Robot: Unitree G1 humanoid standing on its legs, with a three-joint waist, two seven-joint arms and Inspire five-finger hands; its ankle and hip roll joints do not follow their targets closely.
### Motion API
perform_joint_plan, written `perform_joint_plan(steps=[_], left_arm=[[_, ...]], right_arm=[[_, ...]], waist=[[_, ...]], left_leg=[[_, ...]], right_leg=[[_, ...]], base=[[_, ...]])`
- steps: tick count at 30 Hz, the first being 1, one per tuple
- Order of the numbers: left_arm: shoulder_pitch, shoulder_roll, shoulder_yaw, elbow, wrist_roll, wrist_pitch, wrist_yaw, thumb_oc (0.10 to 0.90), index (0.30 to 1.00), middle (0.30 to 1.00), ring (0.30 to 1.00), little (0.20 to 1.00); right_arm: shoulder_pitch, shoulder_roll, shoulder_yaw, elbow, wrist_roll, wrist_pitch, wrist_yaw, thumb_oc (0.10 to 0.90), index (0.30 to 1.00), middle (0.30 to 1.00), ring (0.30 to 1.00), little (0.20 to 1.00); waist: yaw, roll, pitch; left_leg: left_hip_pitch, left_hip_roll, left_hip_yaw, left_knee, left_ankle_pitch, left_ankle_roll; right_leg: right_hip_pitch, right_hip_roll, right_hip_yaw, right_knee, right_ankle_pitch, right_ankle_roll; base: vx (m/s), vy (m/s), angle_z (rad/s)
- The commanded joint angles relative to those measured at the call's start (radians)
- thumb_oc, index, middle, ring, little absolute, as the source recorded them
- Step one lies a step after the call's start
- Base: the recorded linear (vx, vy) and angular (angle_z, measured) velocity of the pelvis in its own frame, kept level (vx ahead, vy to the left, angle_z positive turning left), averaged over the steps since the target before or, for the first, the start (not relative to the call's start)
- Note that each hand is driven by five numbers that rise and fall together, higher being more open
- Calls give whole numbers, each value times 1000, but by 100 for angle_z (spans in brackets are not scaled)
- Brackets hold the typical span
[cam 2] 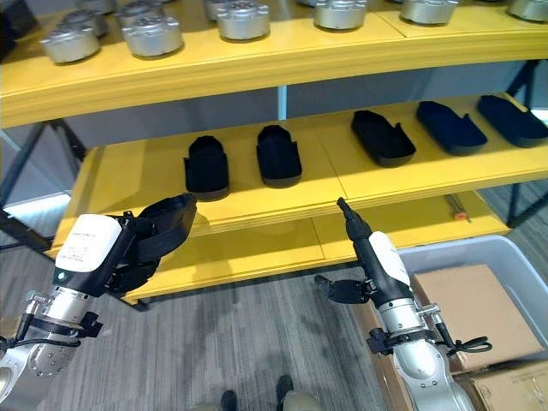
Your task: Move parts from the plastic box to the shelf.
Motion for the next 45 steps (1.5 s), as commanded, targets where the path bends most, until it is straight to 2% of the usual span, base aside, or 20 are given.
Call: perform_joint_plan(steps=[1, 3, 4, 5, 6, 7, 8, 9, 10, 14, 17, 19, 20, 21, 29, 38, 45], left_arm=[[-67, -9, 123, -109, -76, -18, 114, 400, 300, 300, 300, 300], [-58, -10, 131, -111, -76, -13, 120, 400, 300, 300, 300, 300], [-57, -10, 132, -112, -76, -13, 121, 400, 300, 300, 300, 300], [-51, -8, 137, -110, -73, -11, 122, 400, 300, 300, 300, 300], [-47, -5, 140, -115, -67, -9, 126, 400, 300, 300, 300, 300], [-47, -5, 139, -115, -67, -9, 127, 400, 300, 300, 300, 300], [-36, 3, 142, -120, -56, -15, 124, 400, 300, 300, 300, 300], [-33, 4, 142, -120, -56, -16, 125, 400, 300, 300, 300, 300], [-26, 9, 140, -121, -44, -14, 121, 400, 300, 300, 300, 300], [-31, 18, 129, -128, -44, -24, 117, 400, 300, 300, 300, 300], [-55, 38, 114, -131, -52, -28, 115, 400, 300, 300, 300, 300], [-64, 44, 108, -129, -53, -29, 115, 400, 300, 300, 300, 300], [-80, 59, 106, -126, -51, -28, 116, 400, 300, 300, 300, 300], [-86, 63, 105, -126, -54, -29, 117, 400, 300, 300, 300, 300], [-73, 84, 149, -131, -39, -10, 128, 400, 300, 300, 300, 300], [-52, 126, 218, -93, 14, 17, 143, 400, 300, 300, 300, 300], [-126, 198, 165, 2, 64, 39, 145, 400, 300, 300, 300, 300]], right_arm=[[-72, -23, -54, -84, 27, -91, -103, 900, 1000, 1000, 1000, 1000], [-69, -24, -54, -80, 30, -95, -115, 900, 1000, 1000, 1000, 1000], [-69, -25, -53, -80, 30, -96, -115, 900, 1000, 1000, 1000, 1000], [-65, -25, -55, -76, 29, -95, -122, 900, 1000, 1000, 1000, 1000], [-51, -25, -60, -74, 17, -98, -138, 900, 1000, 1000, 1000, 1000], [-50, -25, -61, -74, 17, -98, -139, 900, 1000, 1000, 1000, 1000], [-33, -12, -59, -70, 9, -102, -140, 900, 1000, 1000, 1000, 1000], [-31, -11, -58, -71, 8, -102, -141, 900, 1000, 1000, 1000, 1000], [-17, -1, -58, -69, -4, -97, -144, 900, 1000, 1000, 1000, 1000], [9, 20, -66, -72, 7, -95, -139, 900, 1000, 1000, 1000, 1000], [25, 33, -74, -75, -15, -76, -134, 900, 1000, 1000, 1000, 1000], [24, 35, -74, -75, -17, -72, -133, 900, 1000, 1000, 1000, 1000], [21, 42, -74, -72, -22, -65, -128, 900, 1000, 1000, 1000, 1000], [19, 44, -74, -72, -27, -61, -127, 900, 1000, 1000, 1000, 1000], [4, 64, -63, -53, -53, -41, -117, 900, 1000, 1000, 1000, 1000], [12, 66, -65, -36, -72, -29, -105, 900, 1000, 1000, 1000, 1000], [7, 52, -47, -22, -79, -27, -94, 900, 1000, 1000, 1000, 1000]], waist=[[-24, -22, -19], [-22, -15, -18], [-21, -13, -19], [-20, -5, -20], [-24, 15, -22], [-20, 17, -22], [-24, 36, -37], [-17, 37, -38], [-11, 46, -54], [-13, 43, -59], [-17, 30, -55], [-19, 24, -53], [-19, 12, -57], [-19, 7, -60], [-5, -34, -87], [13, -66, -109], [7, -69, -114]], left_leg=[[139, 217, 85, -290, 95, 20], [124, 293, 94, -420, 198, -9], [134, 296, 98, -440, 211, -13], [150, 320, 114, -479, 250, -28], [162, 362, 173, -508, 318, -67], [165, 365, 177, -511, 320, -69], [193, 385, 200, -516, 287, -84], [199, 390, 208, -516, 284, -87], [217, 390, 220, -516, 249, -89], [241, 361, 261, -516, 222, -82], [254, 307, 288, -500, 168, -62], [255, 288, 288, -488, 149, -53], [247, 254, 293, -465, 117, -38], [241, 241, 295, -454, 105, -34], [219, 185, 298, -388, 30, 2], [216, 157, 302, -383, 8, 18], [208, 162, 297, -370, 7, 16]], right_leg=[[88, 0, 34, -116, 7, 138], [95, 1, 44, -102, -20, 150], [92, 5, 45, -98, -22, 148], [94, 11, 49, -91, -32, 149], [105, 20, 41, -80, -52, 154], [104, 24, 44, -78, -52, 152], [108, 32, 44, -69, -63, 155], [108, 37, 51, -69, -63, 153], [112, 31, 51, -71, -65, 162], [137, -9, 59, -81, -57, 187], [176, -89, 49, -105, -37, 222], [181, -109, 50, -111, -29, 233], [187, -148, 49, -123, -12, 255], [188, -164, 48, -127, -4, 263], [187, -233, 43, -138, 31, 303], [182, -262, 34, -150, 66, 322], [185, -262, 25, -148, 67, 323]], base=[[141, 68, 20], [117, 94, 6], [93, 75, -3], [136, 140, -11], [131, 145, -25], [188, 210, -39], [98, 89, -34], [191, 209, -45], [153, 190, -43], [123, 208, -25], [119, 311, 0], [75, 264, 21], [84, 330, 20], [63, 255, 17], [49, 154, 2], [21, 64, -2], [5, 3, 2]])
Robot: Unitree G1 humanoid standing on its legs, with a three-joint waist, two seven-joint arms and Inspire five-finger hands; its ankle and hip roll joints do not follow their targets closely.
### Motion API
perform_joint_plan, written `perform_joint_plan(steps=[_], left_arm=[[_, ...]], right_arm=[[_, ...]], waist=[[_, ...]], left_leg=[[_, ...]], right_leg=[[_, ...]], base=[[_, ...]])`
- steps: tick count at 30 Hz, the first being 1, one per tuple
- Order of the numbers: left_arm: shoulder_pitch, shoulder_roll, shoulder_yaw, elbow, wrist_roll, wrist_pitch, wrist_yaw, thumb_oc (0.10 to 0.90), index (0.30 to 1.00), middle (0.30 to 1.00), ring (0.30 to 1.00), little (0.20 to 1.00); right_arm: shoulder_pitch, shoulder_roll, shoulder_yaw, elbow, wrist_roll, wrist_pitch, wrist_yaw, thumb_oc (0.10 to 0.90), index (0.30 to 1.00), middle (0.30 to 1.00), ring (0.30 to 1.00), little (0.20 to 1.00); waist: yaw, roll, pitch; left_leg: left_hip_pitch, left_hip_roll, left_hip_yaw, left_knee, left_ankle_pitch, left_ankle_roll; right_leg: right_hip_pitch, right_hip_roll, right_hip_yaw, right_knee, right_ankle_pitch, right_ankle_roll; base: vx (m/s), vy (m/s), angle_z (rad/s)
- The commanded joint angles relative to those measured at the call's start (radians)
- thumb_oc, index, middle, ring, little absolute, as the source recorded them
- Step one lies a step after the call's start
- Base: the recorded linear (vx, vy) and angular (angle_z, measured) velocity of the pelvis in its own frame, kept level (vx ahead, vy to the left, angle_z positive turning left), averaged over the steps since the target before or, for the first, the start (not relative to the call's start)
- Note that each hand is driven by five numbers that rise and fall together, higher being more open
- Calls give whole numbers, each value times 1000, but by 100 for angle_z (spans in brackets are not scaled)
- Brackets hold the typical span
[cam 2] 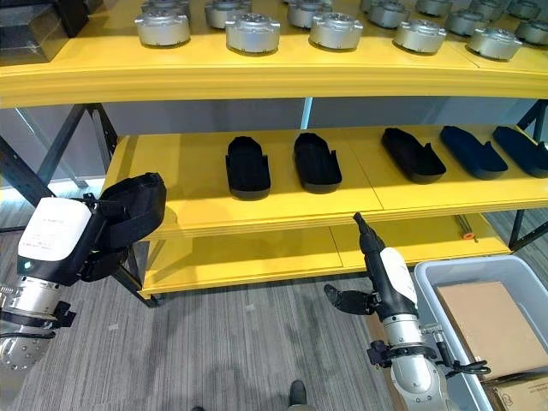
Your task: Move parts from the plastic box to the shelf.
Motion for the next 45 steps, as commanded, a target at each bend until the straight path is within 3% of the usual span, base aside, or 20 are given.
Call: perform_joint_plan(steps=[1, 2, 5, 9, 13, 17, 30, 45], left_arm=[[-186, 124, 28, 22, 51, 15, 113, 400, 300, 300, 300, 300], [-254, 176, -27, 85, 97, 28, 110, 400, 300, 300, 300, 300], [-342, 221, -99, 160, 123, 41, 101, 400, 300, 300, 300, 300], [-445, 235, -175, 233, 120, 56, 110, 400, 300, 300, 300, 300], [-603, 248, -285, 339, 110, 89, 127, 400, 300, 300, 300, 300], [-783, 271, -413, 466, 112, 127, 134, 400, 300, 300, 300, 300], [-1068, 312, -618, 676, 98, 170, 139, 400, 300, 300, 300, 300], [-1226, 358, -729, 809, 70, 189, 151, 400, 300, 300, 300, 300]], right_arm=[[-76, -60, -10, -43, -22, -60, -29, 900, 1000, 1000, 1000, 1000], [-84, -79, 7, -36, -22, -63, -18, 900, 1000, 1000, 1000, 1000], [-96, -95, 24, -27, -16, -69, -11, 900, 1000, 1000, 1000, 1000], [-110, -111, 37, -21, -9, -74, -10, 900, 1000, 1000, 1000, 1000], [-143, -131, 52, -11, 7, -81, -10, 900, 1000, 1000, 1000, 1000], [-186, -159, 78, -12, 24, -92, -2, 900, 1000, 1000, 1000, 1000], [-186, -191, 87, -14, 36, -110, -1, 900, 1000, 1000, 1000, 1000], [-148, -200, 84, -22, 35, -133, 3, 900, 1000, 1000, 1000, 1000]], waist=[[-23, -27, -64], [-31, -26, -59], [-41, -26, -43], [-51, -24, -19], [-74, -4, 31], [-100, 25, 68], [-131, 33, 86], [-145, 34, 90]], left_leg=[[-121, 56, 5, 101, 7, 7], [-135, 69, 3, 126, 6, -1], [-171, 93, -6, 179, 3, -12], [-223, 115, -28, 237, 1, -24], [-317, 149, -67, 325, -11, -35], [-425, 174, -92, 407, -28, -37], [-597, 208, -115, 553, -81, -27], [-633, 203, -119, 595, -133, -27]], right_leg=[[92, -113, -46, 72, -88, 94], [92, -107, -51, 75, -97, 92], [86, -94, -57, 93, -126, 81], [63, -77, -60, 125, -146, 71], [-31, -50, -48, 218, -177, 58], [-192, -34, -17, 368, -211, 44], [-403, -11, 24, 522, -253, 30], [-440, -11, 32, 551, -288, 34]], base=[[0, 0, 0], [-35, -15, 4], [-49, -37, 7], [-102, -47, 11], [-177, -23, 2], [-161, 16, -8], [-49, 2, -13], [49, 5, 0]])
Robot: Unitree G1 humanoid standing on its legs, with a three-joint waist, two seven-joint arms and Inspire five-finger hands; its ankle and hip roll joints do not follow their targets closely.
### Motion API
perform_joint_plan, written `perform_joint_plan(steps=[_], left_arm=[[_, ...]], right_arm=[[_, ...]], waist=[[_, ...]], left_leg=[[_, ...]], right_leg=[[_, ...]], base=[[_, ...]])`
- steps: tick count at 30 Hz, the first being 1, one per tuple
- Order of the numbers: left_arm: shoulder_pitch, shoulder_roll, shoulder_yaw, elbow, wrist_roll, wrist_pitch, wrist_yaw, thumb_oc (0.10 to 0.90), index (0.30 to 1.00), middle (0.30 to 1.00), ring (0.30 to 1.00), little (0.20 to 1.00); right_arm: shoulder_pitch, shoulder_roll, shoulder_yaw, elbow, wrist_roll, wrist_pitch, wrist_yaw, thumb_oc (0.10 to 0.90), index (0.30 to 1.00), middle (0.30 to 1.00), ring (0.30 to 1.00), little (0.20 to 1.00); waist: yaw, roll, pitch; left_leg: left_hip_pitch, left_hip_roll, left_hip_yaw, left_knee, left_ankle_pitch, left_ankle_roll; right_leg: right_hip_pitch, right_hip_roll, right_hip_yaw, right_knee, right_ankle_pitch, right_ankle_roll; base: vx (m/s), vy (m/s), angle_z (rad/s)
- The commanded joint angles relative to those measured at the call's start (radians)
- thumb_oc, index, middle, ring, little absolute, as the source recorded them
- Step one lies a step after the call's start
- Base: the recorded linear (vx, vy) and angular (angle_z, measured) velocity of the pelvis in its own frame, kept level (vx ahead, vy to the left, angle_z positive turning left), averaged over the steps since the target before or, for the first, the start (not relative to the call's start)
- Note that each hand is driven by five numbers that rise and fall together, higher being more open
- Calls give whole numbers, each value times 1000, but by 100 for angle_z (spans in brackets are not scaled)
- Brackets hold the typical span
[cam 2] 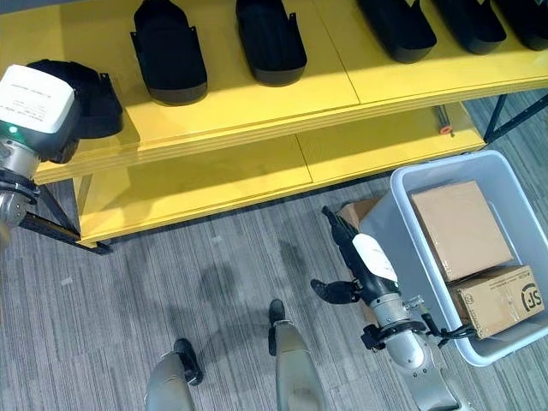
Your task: Move parts from the plastic box to the shelf.
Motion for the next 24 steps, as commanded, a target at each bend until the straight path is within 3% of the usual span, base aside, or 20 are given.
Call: perform_joint_plan(steps=[1, 24], left_arm=[[-107, 91, -7, -14, -23, 40, 64, 400, 300, 300, 300, 300], [-316, 150, -228, 106, 6, 37, 67, 400, 300, 300, 300, 300]], right_arm=[[0, -51, -39, -103, 31, -95, -42, 900, 1000, 1000, 1000, 1000], [12, -57, -26, -97, 33, -122, -44, 900, 1000, 1000, 1000, 1000]], waist=[[-9, 16, -103], [-14, 20, -123]], left_leg=[[-56, 27, -38, -31, 82, -6], [-124, 10, -56, 24, 42, 15]], right_leg=[[107, -68, 40, 22, -130, 95], [85, -78, 33, 0, -115, 114]], base=[[20, 14, -5], [17, 12, 0]])
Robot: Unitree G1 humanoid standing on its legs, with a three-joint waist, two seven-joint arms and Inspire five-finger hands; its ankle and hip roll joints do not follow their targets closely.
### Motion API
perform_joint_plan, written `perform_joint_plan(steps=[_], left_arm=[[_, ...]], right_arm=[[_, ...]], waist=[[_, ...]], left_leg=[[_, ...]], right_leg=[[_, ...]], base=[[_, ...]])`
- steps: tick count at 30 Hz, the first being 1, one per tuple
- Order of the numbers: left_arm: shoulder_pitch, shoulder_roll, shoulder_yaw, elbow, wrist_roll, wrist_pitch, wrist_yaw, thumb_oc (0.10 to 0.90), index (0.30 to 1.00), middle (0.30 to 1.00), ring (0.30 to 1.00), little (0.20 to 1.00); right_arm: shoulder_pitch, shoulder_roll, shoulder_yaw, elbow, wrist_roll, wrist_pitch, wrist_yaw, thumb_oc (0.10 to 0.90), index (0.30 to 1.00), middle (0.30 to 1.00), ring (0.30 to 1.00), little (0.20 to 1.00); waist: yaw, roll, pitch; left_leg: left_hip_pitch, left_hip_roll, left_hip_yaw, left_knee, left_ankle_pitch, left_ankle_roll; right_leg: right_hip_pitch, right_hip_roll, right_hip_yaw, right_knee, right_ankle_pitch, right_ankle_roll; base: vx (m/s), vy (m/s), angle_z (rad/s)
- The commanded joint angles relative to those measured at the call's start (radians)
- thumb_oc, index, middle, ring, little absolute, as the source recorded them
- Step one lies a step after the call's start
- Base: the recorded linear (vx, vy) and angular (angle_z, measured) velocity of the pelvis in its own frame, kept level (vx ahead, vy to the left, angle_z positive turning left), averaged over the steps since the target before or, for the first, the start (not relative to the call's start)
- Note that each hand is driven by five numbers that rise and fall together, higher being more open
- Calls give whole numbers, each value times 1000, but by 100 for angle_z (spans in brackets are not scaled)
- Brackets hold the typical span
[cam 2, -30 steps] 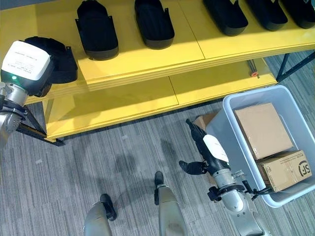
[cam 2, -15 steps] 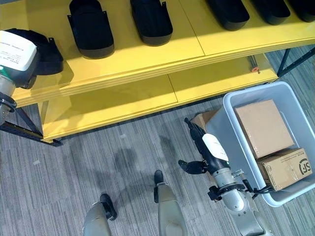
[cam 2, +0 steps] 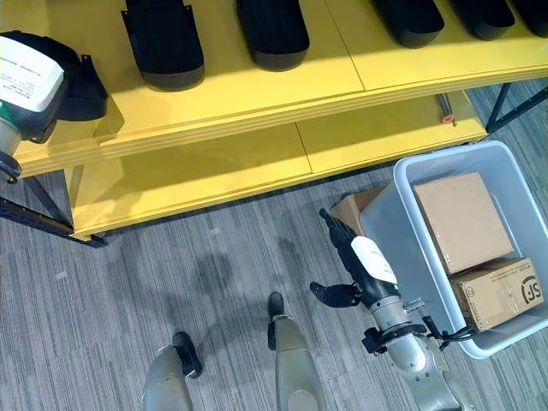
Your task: Move parts from the plastic box to the shelf.
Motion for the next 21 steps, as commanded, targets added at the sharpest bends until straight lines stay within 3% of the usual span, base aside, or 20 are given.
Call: perform_joint_plan(steps=[1, 18, 20, 21], left_arm=[[-103, 89, 18, -1, 6, 45, 63, 400, 300, 300, 300, 300], [-271, 98, -139, 117, 22, 50, 63, 400, 300, 300, 300, 300], [-288, 96, -152, 114, 31, 52, 64, 900, 1000, 1000, 1000, 1000], [-294, 93, -157, 111, 33, 53, 65, 900, 1000, 1000, 1000, 1000]], right_arm=[[-4, -48, -32, -99, 33, -89, -47, 900, 1000, 1000, 1000, 1000], [19, -55, -30, -113, 19, -99, -53, 900, 1000, 1000, 1000, 1000], [22, -58, -31, -117, 18, -100, -51, 900, 1000, 1000, 1000, 1000], [24, -58, -29, -118, 17, -99, -49, 900, 1000, 1000, 1000, 1000]], waist=[[-13, 21, -109], [-25, 31, -107], [-25, 32, -108], [-24, 32, -108]], left_leg=[[-28, 12, -46, -42, 64, -1], [-61, 0, -26, -17, 42, 14], [-65, -2, -27, -15, 40, 14], [-66, -2, -27, -13, 38, 15]], right_leg=[[155, -73, 23, -13, -123, 105], [131, -87, 42, -45, -97, 121], [128, -88, 43, -42, -98, 121], [127, -89, 43, -40, -98, 122]], base=[[20, 18, 4], [9, 28, -4], [0, 0, 0], [0, 0, 0]])
